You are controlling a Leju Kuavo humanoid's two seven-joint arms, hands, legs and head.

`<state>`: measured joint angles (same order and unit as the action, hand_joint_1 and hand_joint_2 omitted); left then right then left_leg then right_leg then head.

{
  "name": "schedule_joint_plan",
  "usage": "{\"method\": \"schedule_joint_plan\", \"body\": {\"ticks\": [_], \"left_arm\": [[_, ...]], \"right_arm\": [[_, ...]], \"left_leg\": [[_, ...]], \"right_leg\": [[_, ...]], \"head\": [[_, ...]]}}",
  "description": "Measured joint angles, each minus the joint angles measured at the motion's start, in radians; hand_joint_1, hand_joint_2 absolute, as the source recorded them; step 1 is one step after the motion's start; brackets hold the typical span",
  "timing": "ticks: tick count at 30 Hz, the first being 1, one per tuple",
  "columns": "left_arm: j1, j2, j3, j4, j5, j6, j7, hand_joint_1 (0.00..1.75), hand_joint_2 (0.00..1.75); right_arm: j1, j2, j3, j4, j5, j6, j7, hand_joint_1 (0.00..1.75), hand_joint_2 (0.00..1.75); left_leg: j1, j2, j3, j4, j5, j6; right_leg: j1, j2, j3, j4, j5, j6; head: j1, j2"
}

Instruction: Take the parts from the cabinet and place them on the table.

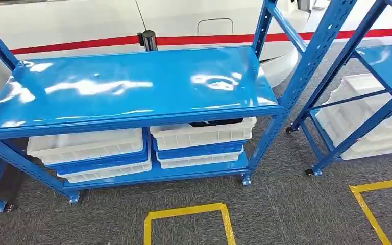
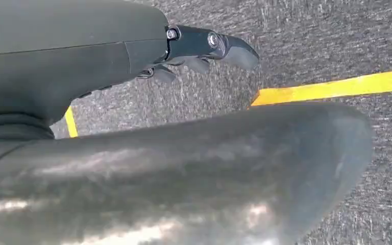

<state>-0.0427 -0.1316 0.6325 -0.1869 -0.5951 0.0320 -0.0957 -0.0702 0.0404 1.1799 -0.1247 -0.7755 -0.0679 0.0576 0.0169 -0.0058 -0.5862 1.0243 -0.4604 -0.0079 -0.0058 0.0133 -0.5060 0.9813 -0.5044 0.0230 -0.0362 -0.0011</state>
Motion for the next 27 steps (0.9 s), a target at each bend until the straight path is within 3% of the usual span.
{"method": "schedule_joint_plan", "body": {"ticks": [2, 4, 5, 7, 8, 9, 10, 12, 13, 14, 15, 17, 18, 20, 22, 23, 24, 25, 27], "left_arm": [[0.002, 0.000, 0.002, 0.000, 0.000, 0.000, 0.000, 0.00, 0.00], [0.002, -0.001, 0.003, 0.000, 0.000, 0.000, 0.000, 0.00, 0.00], [0.001, -0.001, 0.003, 0.000, 0.000, 0.000, 0.000, 0.00, 0.00], [0.001, -0.001, 0.004, 0.000, 0.000, 0.000, 0.000, 0.00, 0.00], [0.002, -0.001, 0.004, 0.000, 0.000, 0.000, 0.000, 0.00, 0.00], [0.003, -0.001, 0.004, 0.000, 0.000, 0.000, 0.000, 0.00, 0.00], [0.003, -0.001, 0.005, 0.000, 0.000, 0.000, 0.000, 0.00, 0.00], [0.002, -0.002, 0.006, 0.000, 0.000, 0.000, 0.000, 0.00, 0.00], [0.003, -0.002, 0.007, 0.000, 0.000, 0.000, 0.000, 0.00, 0.00], [0.002, -0.001, 0.008, 0.000, 0.000, 0.000, 0.000, 0.00, 0.00], [0.000, -0.002, 0.008, 0.000, 0.000, 0.000, 0.000, 0.00, 0.00], [0.002, -0.002, 0.008, 0.000, 0.000, 0.000, 0.002, 0.00, 0.00], [0.002, -0.002, 0.008, 0.000, 0.000, 0.000, 0.002, 0.00, 0.00], [0.000, -0.002, 0.008, 0.000, 0.000, 0.000, 0.000, 0.00, 0.00], [0.000, -0.001, 0.008, 0.000, -0.005, 0.014, 0.010, 0.00, 0.00], [0.001, -0.002, 0.008, 0.000, -0.013, 0.032, 0.026, 0.00, 0.00], [0.002, -0.002, 0.008, 0.000, -0.016, 0.056, 0.044, 0.00, 0.00], [0.002, -0.002, 0.008, 0.000, -0.021, 0.077, 0.060, 0.00, 0.00], [0.002, -0.002, 0.008, 0.000, -0.027, 0.108, 0.083, 0.00, 0.00]], "right_arm": [[0.000, -0.001, 0.000, 0.000, 0.000, 0.000, 0.000, 0.00, 0.00], [-0.001, -0.003, 0.000, 0.000, 0.000, 0.000, 0.000, 0.00, 0.00], [-0.002, -0.003, 0.000, 0.000, -0.002, 0.000, 0.000, 0.00, 0.00], [-0.006, -0.006, 0.000, 0.000, -0.003, 0.000, -0.004, 0.00, 0.00], [-0.009, -0.007, 0.000, 0.000, -0.003, 0.000, -0.005, 0.00, 0.00], [-0.010, -0.008, 0.000, 0.000, -0.003, 0.000, -0.005, 0.00, 0.00], [-0.009, -0.008, 0.000, 0.000, -0.003, 0.000, -0.004, 0.00, 0.00], [-0.007, -0.009, 0.000, 0.001, -0.003, 0.000, -0.003, 0.00, 0.00], [-0.004, -0.009, 0.000, 0.001, -0.003, 0.000, -0.003, 0.00, 0.00], [-0.005, -0.007, 0.000, 0.001, -0.003, 0.000, -0.003, 0.00, 0.00], [-0.005, -0.008, 0.000, 0.001, -0.003, 0.000, -0.003, 0.00, 0.00], [-0.003, -0.006, 0.000, 0.001, -0.003, 0.000, -0.003, 0.00, 0.00], [-0.002, -0.005, 0.000, 0.000, -0.003, 0.000, -0.003, 0.00, 0.00], [-0.001, -0.005, 0.000, 0.001, -0.003, 0.000, -0.003, 0.00, 0.00], [-0.002, -0.002, 0.000, 0.001, -0.006, 0.000, -0.003, 0.00, 0.00], [-0.002, -0.002, 0.000, 0.001, -0.006, 0.000, 0.000, 0.00, 0.00], [-0.001, -0.002, 0.000, 0.001, -0.006, -0.003, 0.005, 0.00, 0.00], [0.000, 0.000, 0.000, 0.001, -0.006, -0.007, 0.012, 0.00, 0.00], [0.000, 0.003, 0.002, 0.001, -0.003, -0.016, 0.023, 0.00, 0.00]], "left_leg": [[0.001, -0.001, 0.004, -0.002, -0.001, 0.019], [0.005, 0.000, 0.023, -0.009, -0.004, 0.031], [0.004, -0.001, 0.024, -0.009, -0.008, 0.037], [0.000, 0.000, 0.027, -0.009, -0.019, 0.045], [-0.003, 0.000, 0.033, -0.009, -0.025, 0.046], [-0.004, 0.000, 0.041, -0.009, -0.031, 0.045], [-0.005, -0.003, 0.054, -0.009, -0.040, 0.044], [-0.005, -0.006, 0.081, -0.009, -0.057, 0.039], [-0.005, -0.006, 0.078, -0.012, -0.065, 0.034], [-0.007, -0.007, 0.095, -0.012, -0.071, 0.027], [-0.007, -0.006, 0.090, -0.017, -0.076, 0.019], [-0.009, -0.003, 0.106, -0.012, -0.068, 0.008], [-0.007, -0.003, 0.107, -0.003, -0.077, 0.004], [-0.006, 0.001, 0.064, 0.086, -0.107, -0.004], [-0.004, 0.002, -0.027, 0.231, -0.179, -0.012], [-0.004, 0.002, -0.070, 0.285, -0.200, -0.013], [-0.004, 0.002, -0.088, 0.289, -0.186, -0.013], [-0.004, 0.002, -0.086, 0.257, -0.150, -0.011], [-0.005, 0.002, -0.033, 0.088, -0.015, -0.004]], "right_leg": [[0.000, 0.000, 0.020, 0.006, 0.005, 0.014], [-0.004, -0.003, -0.006, 0.054, -0.014, 0.016], [-0.004, -0.003, -0.051, 0.129, -0.028, 0.017], [-0.004, -0.003, -0.163, 0.293, -0.089, 0.010], [-0.004, -0.003, -0.198, 0.334, -0.099, 0.013], [-0.004, -0.003, -0.206, 0.326, -0.086, 0.018], [-0.004, -0.003, -0.191, 0.267, -0.047, 0.029], [-0.003, -0.005, -0.122, 0.082, 0.059, 0.041], [0.000, -0.008, -0.104, 0.041, 0.084, 0.028], [0.007, -0.013, -0.116, 0.035, 0.043, 0.006], [0.012, -0.013, -0.099, 0.037, 0.052, -0.003], [0.009, -0.012, -0.096, 0.027, 0.072, -0.020], [-0.003, -0.010, -0.077, 0.020, 0.072, -0.022], [-0.004, -0.010, -0.058, 0.016, 0.065, -0.033], [-0.002, -0.010, -0.051, 0.016, 0.053, -0.039], [-0.002, -0.009, -0.046, 0.017, 0.048, -0.041], [-0.001, -0.005, -0.039, 0.017, 0.043, -0.040], [-0.001, -0.003, -0.030, 0.017, 0.037, -0.039], [-0.001, 0.000, -0.001, 0.016, 0.020, -0.033]], "head": [[-0.001, 0.000], [0.005, 0.000], [0.010, 0.000], [0.013, 0.000], [0.013, 0.000], [0.011, 0.000], [0.013, 0.000], [0.015, 0.000], [0.017, 0.000], [0.015, 0.000], [0.016, 0.000], [0.017, 0.000], [0.014, 0.000], [0.011, 0.000], [0.013, 0.000], [0.012, 0.000], [0.013, 0.000], [0.013, 0.000], [0.012, 0.000]]}}
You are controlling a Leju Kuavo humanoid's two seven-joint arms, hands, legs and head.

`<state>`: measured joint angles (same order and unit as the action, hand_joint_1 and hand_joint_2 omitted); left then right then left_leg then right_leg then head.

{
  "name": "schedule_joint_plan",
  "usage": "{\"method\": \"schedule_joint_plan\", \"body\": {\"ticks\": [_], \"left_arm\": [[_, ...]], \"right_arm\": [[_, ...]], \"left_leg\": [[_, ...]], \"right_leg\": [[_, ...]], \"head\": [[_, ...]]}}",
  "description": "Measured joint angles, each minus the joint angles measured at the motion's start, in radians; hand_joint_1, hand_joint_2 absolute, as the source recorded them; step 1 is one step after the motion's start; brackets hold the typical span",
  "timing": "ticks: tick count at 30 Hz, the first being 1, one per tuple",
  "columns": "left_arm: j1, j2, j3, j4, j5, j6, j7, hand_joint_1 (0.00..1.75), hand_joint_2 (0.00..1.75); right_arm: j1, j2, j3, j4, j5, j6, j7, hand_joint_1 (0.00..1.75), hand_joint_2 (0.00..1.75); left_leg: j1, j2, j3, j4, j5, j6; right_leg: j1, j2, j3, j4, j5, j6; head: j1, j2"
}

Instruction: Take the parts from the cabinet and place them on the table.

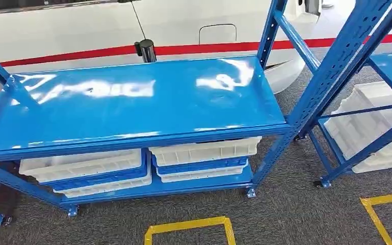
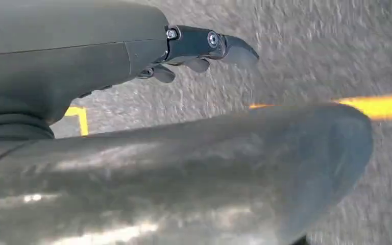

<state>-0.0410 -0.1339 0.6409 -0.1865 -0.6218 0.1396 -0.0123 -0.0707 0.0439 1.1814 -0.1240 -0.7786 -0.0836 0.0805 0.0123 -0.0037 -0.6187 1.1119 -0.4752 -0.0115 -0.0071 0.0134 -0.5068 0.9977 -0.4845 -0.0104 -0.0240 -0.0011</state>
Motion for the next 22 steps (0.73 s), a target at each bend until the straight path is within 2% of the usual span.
{"method": "schedule_joint_plan", "body": {"ticks": [1, 2, 3, 4, 5, 6, 8, 9, 13, 14, 15, 17, 18, 22], "left_arm": [[0.001, 0.000, 0.000, 0.000, -0.001, 0.009, 0.007, 0.00, 1.75], [0.000, 0.000, 0.001, 0.000, 0.000, 0.013, 0.011, 0.00, 1.75], [-0.003, 0.000, 0.001, 0.000, -0.001, 0.017, 0.015, 0.00, 1.75], [-0.003, -0.002, 0.001, 0.000, -0.002, 0.019, 0.019, 0.00, 1.75], [0.000, -0.005, 0.002, 0.000, -0.002, 0.021, 0.024, 0.00, 1.75], [0.001, -0.006, 0.002, 0.000, -0.002, 0.023, 0.025, 0.00, 1.75], [-0.001, -0.007, 0.002, 0.000, -0.002, 0.026, 0.033, 0.00, 1.75], [-0.001, -0.008, 0.002, 0.000, -0.002, 0.026, 0.034, 0.00, 0.00], [-0.002, -0.011, 0.003, 0.000, -0.003, 0.026, 0.040, 0.00, 0.00], [-0.002, -0.011, 0.003, 0.000, -0.003, 0.026, 0.041, 0.00, 0.00], [-0.002, -0.011, 0.003, 0.000, -0.003, 0.026, 0.041, 0.00, 0.00], [-0.002, -0.012, 0.003, 0.000, -0.003, 0.026, 0.041, 0.00, 0.00], [-0.002, -0.012, 0.003, 0.000, -0.003, 0.026, 0.041, 0.00, 1.75], [0.000, -0.012, 0.002, -0.001, 0.006, 0.013, 0.039, 0.00, 1.75]], "right_arm": [[0.002, 0.002, 0.000, 0.000, 0.000, -0.002, 0.003, 0.00, 0.00], [0.000, 0.002, 0.001, 0.000, 0.000, -0.003, 0.007, 0.00, 0.00], [-0.001, 0.003, 0.002, 0.000, 0.000, -0.008, 0.012, 0.00, 0.00], [-0.002, 0.004, 0.004, 0.000, 0.002, -0.012, 0.016, 0.00, 0.00], [-0.001, 0.003, 0.006, 0.000, 0.003, -0.019, 0.022, 0.00, 0.00], [-0.001, 0.003, 0.006, 0.000, 0.003, -0.021, 0.026, 0.00, 1.75], [-0.002, 0.005, 0.008, 0.000, 0.003, -0.027, 0.033, 0.00, 1.75], [-0.002, 0.005, 0.008, 0.000, 0.003, -0.027, 0.035, 0.00, 1.75], [-0.003, 0.005, 0.015, 0.000, 0.004, -0.029, 0.037, 0.00, 1.75], [-0.004, 0.005, 0.016, 0.000, 0.005, -0.029, 0.039, 0.00, 0.00], [-0.004, 0.005, 0.016, 0.000, 0.005, -0.030, 0.039, 0.00, 0.00], [-0.004, 0.005, 0.016, 0.000, 0.005, -0.030, 0.040, 0.00, 0.00], [-0.004, 0.006, 0.017, 0.000, 0.005, -0.031, 0.042, 0.00, 1.75], [0.000, 0.006, 0.012, 0.000, 0.006, -0.034, 0.043, 0.00, 1.75]], "left_leg": [[-0.001, 0.000, 0.020, -0.066, 0.043, 0.006], [-0.009, 0.001, 0.012, -0.069, 0.003, 0.007], [-0.011, 0.000, 0.020, -0.081, 0.017, 0.017], [-0.007, 0.000, 0.022, -0.091, 0.037, 0.016], [-0.008, 0.001, 0.021, -0.090, 0.037, 0.010], [-0.011, -0.001, 0.021, -0.089, 0.037, 0.011], [-0.011, -0.004, 0.020, -0.090, 0.035, 0.012], [-0.011, -0.005, 0.020, -0.090, 0.034, 0.013], [-0.012, -0.005, 0.022, -0.090, 0.028, 0.021], [-0.012, -0.005, 0.022, -0.090, 0.028, 0.022], [-0.012, -0.005, 0.022, -0.090, 0.028, 0.022], [-0.012, -0.004, 0.022, -0.090, 0.028, 0.023], [-0.012, -0.004, 0.023, -0.090, 0.029, 0.024], [-0.011, -0.004, 0.024, -0.090, 0.030, 0.025]], "right_leg": [[0.000, -0.001, -0.007, -0.002, -0.008, 0.004], [0.006, -0.001, 0.005, 0.000, -0.011, 0.009], [0.006, -0.002, -0.001, 0.002, -0.012, 0.013], [0.008, -0.002, -0.003, 0.007, -0.017, 0.011], [0.008, -0.002, -0.003, 0.005, -0.015, 0.003], [0.007, -0.004, -0.002, 0.002, -0.015, 0.004], [0.006, -0.007, 0.002, -0.006, -0.015, 0.004], [0.006, -0.007, 0.004, -0.010, -0.015, 0.004], [0.007, -0.007, -0.002, -0.017, -0.016, 0.005], [0.007, -0.007, -0.002, -0.017, -0.017, 0.009], [0.006, -0.007, -0.002, -0.018, -0.015, 0.014], [0.006, -0.007, -0.002, -0.018, -0.015, 0.015], [0.006, -0.007, -0.002, -0.018, -0.014, 0.017], [0.007, -0.007, -0.001, -0.018, -0.013, 0.017]], "head": [[0.000, 0.000], [0.002, 0.000], [-0.004, 0.000], [0.001, 0.000], [0.000, 0.000], [-0.001, 0.000], [0.000, 0.000], [0.000, 0.000], [0.000, 0.000], [0.000, 0.000], [0.000, 0.000], [0.000, 0.000], [0.000, 0.000], [-0.001, 0.000]]}}
